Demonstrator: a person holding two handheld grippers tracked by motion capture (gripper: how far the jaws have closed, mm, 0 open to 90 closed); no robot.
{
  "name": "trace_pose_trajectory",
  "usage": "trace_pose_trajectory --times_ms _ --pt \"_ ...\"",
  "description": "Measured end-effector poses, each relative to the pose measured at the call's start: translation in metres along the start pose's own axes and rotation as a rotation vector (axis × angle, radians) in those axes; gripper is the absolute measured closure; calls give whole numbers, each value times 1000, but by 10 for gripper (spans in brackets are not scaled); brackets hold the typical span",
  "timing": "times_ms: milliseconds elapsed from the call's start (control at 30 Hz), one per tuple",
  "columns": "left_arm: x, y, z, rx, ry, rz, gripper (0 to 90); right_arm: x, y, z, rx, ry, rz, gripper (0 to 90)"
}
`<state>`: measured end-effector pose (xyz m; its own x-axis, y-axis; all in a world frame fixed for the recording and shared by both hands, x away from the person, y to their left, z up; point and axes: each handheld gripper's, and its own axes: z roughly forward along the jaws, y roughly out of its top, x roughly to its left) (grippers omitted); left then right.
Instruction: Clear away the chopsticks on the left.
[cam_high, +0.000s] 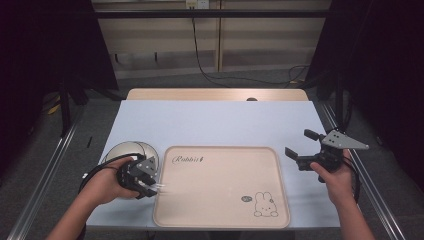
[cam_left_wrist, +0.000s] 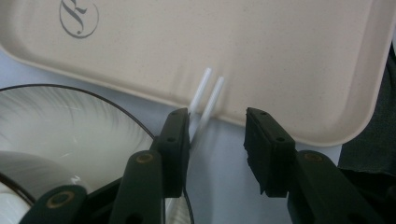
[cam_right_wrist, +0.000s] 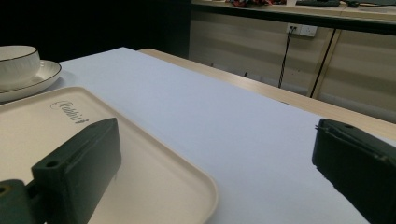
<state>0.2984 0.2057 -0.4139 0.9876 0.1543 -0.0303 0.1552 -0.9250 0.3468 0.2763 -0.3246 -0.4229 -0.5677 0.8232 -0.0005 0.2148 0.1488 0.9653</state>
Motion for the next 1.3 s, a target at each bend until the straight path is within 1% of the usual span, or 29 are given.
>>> trace_pose_trajectory --times_ms 33,100,133,200,233,300,333,400,433,500,533,600,633,700,800,833,867,900,933,967,1000,1033,1067,1100,1133,1167,1200,1233,1300 --pt "1 0 0 7 -4 11 608 0 0 0 1 2 -2 7" --pt "1 0 1 12 -5 16 617 0 0 0 2 3 3 7" --pt "1 0 2 11 -4 19 640 1 0 0 4 5 0 9" --pt "0 -1 3 24 0 28 649 1 0 1 2 6 -1 10" --pt "1 -1 3 22 -4 30 649 1 0 1 2 11 -8 10" --pt "0 -1 6 34 -9 38 666 2 0 1 8 9 -4 10" --pt "0 -1 7 37 -8 49 666 2 0 1 9 10 -7 10" --pt "-1 -1 9 39 -11 51 669 2 0 2 9 19 -12 11" --pt "0 -1 9 43 -7 61 670 2 0 2 9 22 -8 11" --pt "0 -2 11 50 -8 57 691 3 -1 2 13 21 -8 12" --pt "1 -3 12 58 -9 66 695 3 -1 3 15 21 -8 12" --pt "0 -4 15 62 -11 63 712 3 -1 3 19 21 -17 12" --pt "1 -4 16 62 -9 69 720 4 -1 3 21 22 -16 12" --pt "1 -5 18 66 -16 67 736 4 -1 4 25 30 -16 12" --pt "2 -5 19 68 -12 81 783 4 -1 4 26 30 -18 12" --pt "3 -5 19 69 -1 82 797 4 -1 4 27 27 -21 11" --pt "3 -5 19 65 0 68 816 4 -1 4 27 27 -23 12" --pt "4 -5 18 59 0 65 842 4 -2 4 29 27 -21 12" --pt "5 -5 17 46 5 45 862 4 -2 3 29 27 -21 12" --pt "6 -4 16 27 0 5 851 3 -2 3 30 25 -22 11" --pt "6 -4 13 13 6 10 857 3 -2 3 28 24 -20 12" --pt "6 -3 11 -10 28 13 866 3 -2 3 26 26 -17 12" --pt "6 -2 7 -39 36 -36 867 3 -2 3 26 23 -17 12" --pt "7 0 3 -64 44 -63 868 3 -2 3 27 14 -18 11" --pt "10 2 -4 -124 52 -80 868 2 -2 3 25 24 -18 12" --pt "11 3 -11 -173 59 -102 868 2 -2 3 21 22 -6 12" --pt "12 5 -16 -207 66 -124 868 2 -2 2 22 20 -5 12" --pt "14 6 -24 -255 72 -155 868 2 -2 2 22 20 -5 12" --pt "17 10 -43 -387 85 -207 868 2 -2 2 23 18 -7 11"
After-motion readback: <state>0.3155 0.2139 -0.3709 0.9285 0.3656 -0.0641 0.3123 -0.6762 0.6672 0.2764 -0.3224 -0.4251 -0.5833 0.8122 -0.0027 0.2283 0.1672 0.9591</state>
